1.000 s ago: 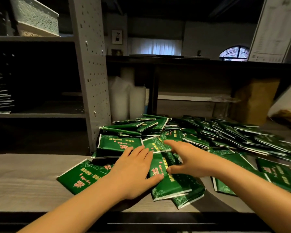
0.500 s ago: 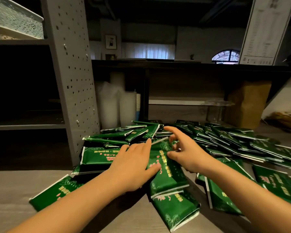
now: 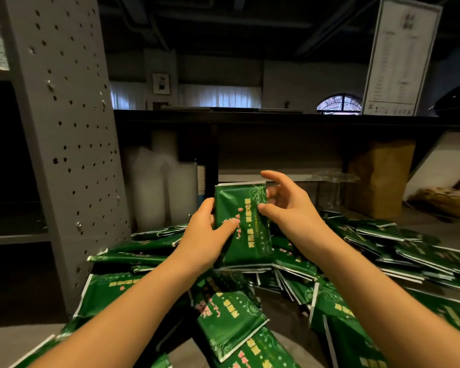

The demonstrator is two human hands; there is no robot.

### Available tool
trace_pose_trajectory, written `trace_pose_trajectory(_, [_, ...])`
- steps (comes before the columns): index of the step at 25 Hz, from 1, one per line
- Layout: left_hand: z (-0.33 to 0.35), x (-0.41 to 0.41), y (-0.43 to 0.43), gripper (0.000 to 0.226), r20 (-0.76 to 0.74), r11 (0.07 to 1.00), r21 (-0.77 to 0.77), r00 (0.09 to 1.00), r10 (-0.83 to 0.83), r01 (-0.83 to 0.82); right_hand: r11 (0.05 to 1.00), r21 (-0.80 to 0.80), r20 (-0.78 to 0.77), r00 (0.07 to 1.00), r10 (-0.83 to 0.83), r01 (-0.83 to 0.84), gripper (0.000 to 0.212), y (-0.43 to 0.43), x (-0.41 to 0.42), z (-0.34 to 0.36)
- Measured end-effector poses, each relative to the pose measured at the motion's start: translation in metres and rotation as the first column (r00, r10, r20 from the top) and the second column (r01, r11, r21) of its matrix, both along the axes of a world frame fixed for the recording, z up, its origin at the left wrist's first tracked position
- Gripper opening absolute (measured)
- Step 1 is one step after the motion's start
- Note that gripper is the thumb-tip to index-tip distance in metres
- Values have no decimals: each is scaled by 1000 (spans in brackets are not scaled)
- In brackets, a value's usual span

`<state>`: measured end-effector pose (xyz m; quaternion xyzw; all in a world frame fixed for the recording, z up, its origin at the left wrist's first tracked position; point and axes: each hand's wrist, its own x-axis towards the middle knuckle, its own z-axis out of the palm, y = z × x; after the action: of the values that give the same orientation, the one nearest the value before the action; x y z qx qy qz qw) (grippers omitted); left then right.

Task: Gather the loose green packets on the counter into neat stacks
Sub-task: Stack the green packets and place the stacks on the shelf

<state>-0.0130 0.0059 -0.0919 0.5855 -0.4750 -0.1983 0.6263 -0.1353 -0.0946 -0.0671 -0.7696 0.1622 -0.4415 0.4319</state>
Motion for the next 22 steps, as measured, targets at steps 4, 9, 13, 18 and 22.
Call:
trace_pose_trajectory(4, [-10, 1, 6, 23, -85, 998, -46, 996, 37, -41, 952, -209, -119, 961, -250, 222, 38, -18, -17, -5])
trace_pose_trajectory(9, [-18, -4, 20, 40, -47, 1000, -18, 999, -8, 7, 674, -610, -506, 450, -736, 416, 36, -67, -67, -3])
trace_pose_trajectory(13, [-23, -10, 21, 48, -10, 999, -4, 999, 34, -34, 757, -425, -695, 357, -625, 497, 44, -95, -80, -18])
trace_pose_trajectory(18, [-22, -13, 22, 50, -19, 996, -40, 997, 78, -79, 805, -354, -777, 330, -536, 476, 49, -104, -81, -33])
trace_pose_trajectory(22, [-22, -13, 22, 49, -49, 996, -37, 996, 80, -81, 897, -251, -717, 552, -425, 365, 41, -84, -72, -24])
